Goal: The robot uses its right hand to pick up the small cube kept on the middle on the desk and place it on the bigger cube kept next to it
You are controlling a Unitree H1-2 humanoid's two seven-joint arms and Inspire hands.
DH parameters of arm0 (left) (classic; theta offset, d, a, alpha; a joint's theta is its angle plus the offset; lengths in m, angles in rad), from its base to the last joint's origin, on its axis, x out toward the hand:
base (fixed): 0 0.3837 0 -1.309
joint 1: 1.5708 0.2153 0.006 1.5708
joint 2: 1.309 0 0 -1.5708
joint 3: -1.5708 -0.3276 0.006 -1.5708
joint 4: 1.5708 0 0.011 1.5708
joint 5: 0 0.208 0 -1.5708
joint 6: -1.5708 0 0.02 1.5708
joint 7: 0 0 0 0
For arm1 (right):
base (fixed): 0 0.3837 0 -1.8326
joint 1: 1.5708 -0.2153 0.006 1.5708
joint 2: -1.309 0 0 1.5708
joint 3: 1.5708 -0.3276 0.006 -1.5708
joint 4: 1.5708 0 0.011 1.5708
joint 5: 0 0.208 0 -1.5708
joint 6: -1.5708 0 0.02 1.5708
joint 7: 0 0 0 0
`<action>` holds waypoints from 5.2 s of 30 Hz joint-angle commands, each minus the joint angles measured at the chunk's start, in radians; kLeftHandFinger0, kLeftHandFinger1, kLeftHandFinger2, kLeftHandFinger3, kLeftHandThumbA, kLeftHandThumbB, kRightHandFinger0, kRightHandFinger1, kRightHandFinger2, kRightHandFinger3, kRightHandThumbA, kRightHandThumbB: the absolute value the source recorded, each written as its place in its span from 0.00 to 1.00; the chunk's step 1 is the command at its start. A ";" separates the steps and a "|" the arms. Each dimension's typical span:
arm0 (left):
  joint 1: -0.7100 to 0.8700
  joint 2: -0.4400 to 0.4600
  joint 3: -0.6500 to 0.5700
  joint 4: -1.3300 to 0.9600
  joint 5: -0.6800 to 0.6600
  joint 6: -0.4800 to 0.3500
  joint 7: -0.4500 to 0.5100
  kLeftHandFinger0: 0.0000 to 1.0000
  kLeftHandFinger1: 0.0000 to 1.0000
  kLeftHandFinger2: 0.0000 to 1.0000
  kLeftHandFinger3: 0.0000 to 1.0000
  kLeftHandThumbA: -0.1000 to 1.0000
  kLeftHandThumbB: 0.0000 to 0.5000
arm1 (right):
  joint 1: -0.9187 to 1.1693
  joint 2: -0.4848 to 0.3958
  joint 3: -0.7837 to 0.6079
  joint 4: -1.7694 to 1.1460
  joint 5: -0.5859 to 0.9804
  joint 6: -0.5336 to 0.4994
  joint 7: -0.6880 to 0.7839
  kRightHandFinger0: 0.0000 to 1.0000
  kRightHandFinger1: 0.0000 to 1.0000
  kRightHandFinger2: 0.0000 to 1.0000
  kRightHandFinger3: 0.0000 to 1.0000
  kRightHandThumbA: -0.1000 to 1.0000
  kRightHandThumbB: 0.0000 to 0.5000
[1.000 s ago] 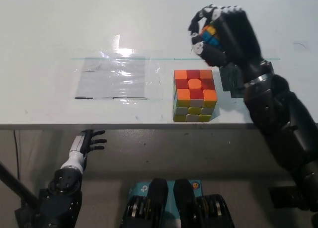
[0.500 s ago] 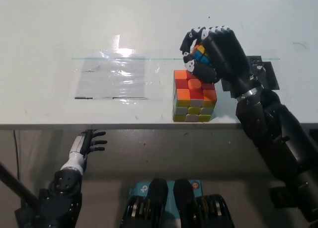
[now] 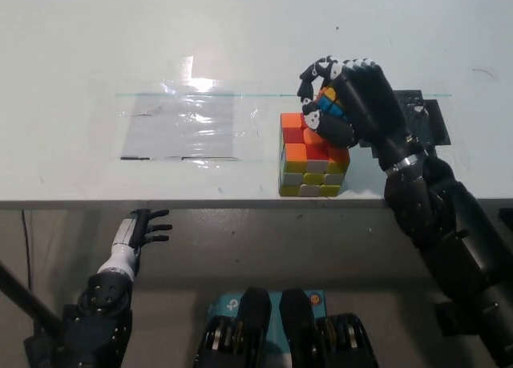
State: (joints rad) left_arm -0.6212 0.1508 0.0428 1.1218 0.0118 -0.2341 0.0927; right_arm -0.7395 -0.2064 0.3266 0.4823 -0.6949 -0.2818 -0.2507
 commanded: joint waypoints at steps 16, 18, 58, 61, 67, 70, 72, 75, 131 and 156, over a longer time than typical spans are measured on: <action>-0.058 0.019 -0.008 0.009 0.006 -0.042 -0.007 0.69 0.67 0.78 0.81 1.00 0.20 | -0.018 0.045 0.016 0.035 -0.013 -0.057 -0.079 0.00 0.24 0.61 0.34 0.00 0.42; -0.060 0.019 -0.011 0.009 0.011 -0.035 -0.002 0.70 0.68 0.79 0.83 1.00 0.20 | -0.017 0.049 0.020 0.037 -0.012 -0.058 -0.081 0.00 0.24 0.62 0.36 0.00 0.44; -0.047 0.011 -0.006 0.006 -0.006 -0.039 -0.007 0.70 0.69 0.79 0.81 1.00 0.19 | -0.048 -0.084 0.188 -0.121 -0.226 0.197 0.204 0.77 1.00 1.00 1.00 0.70 0.45; -0.042 0.011 -0.011 0.007 0.002 -0.046 0.003 0.70 0.68 0.78 0.80 1.00 0.17 | -0.042 -0.088 0.183 -0.133 -0.223 0.195 0.207 0.77 1.00 1.00 1.00 0.68 0.45; -0.044 0.010 -0.012 0.010 0.003 -0.045 0.003 0.68 0.67 0.76 0.78 1.00 0.20 | -0.032 -0.087 0.165 -0.165 -0.214 0.193 0.202 0.77 1.00 1.00 1.00 0.69 0.43; -0.042 0.011 -0.013 0.003 0.006 -0.038 0.008 0.70 0.70 0.79 0.81 1.00 0.20 | -0.031 -0.074 0.156 -0.187 -0.199 0.199 0.218 0.82 1.00 1.00 1.00 0.69 0.43; -0.031 0.006 -0.016 -0.004 0.008 -0.032 0.008 0.72 0.70 0.80 0.81 1.00 0.17 | -0.016 -0.071 0.150 -0.206 -0.193 0.194 0.212 0.83 1.00 1.00 1.00 0.70 0.44; -0.032 0.007 -0.014 0.002 0.004 -0.038 0.003 0.68 0.67 0.75 0.76 1.00 0.17 | -0.018 -0.062 0.147 -0.230 -0.196 0.193 0.216 0.83 1.00 1.00 1.00 0.70 0.44; 0.177 -0.055 0.009 -0.077 0.001 -0.045 0.059 0.56 0.52 0.58 0.59 0.98 0.31 | 0.242 -0.109 -0.117 -0.921 -0.088 0.242 0.445 1.00 1.00 1.00 1.00 0.92 0.84; 0.178 -0.055 0.016 -0.068 0.004 -0.037 0.052 0.60 0.55 0.64 0.64 1.00 0.35 | 0.784 0.074 -0.405 -0.788 -0.030 0.138 0.091 0.76 1.00 1.00 1.00 0.66 0.48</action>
State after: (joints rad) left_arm -0.4256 0.0913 0.0620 1.0725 0.0107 -0.2486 0.1337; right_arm 0.0228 -0.1670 -0.0512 -0.3860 -0.7525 -0.0631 0.0169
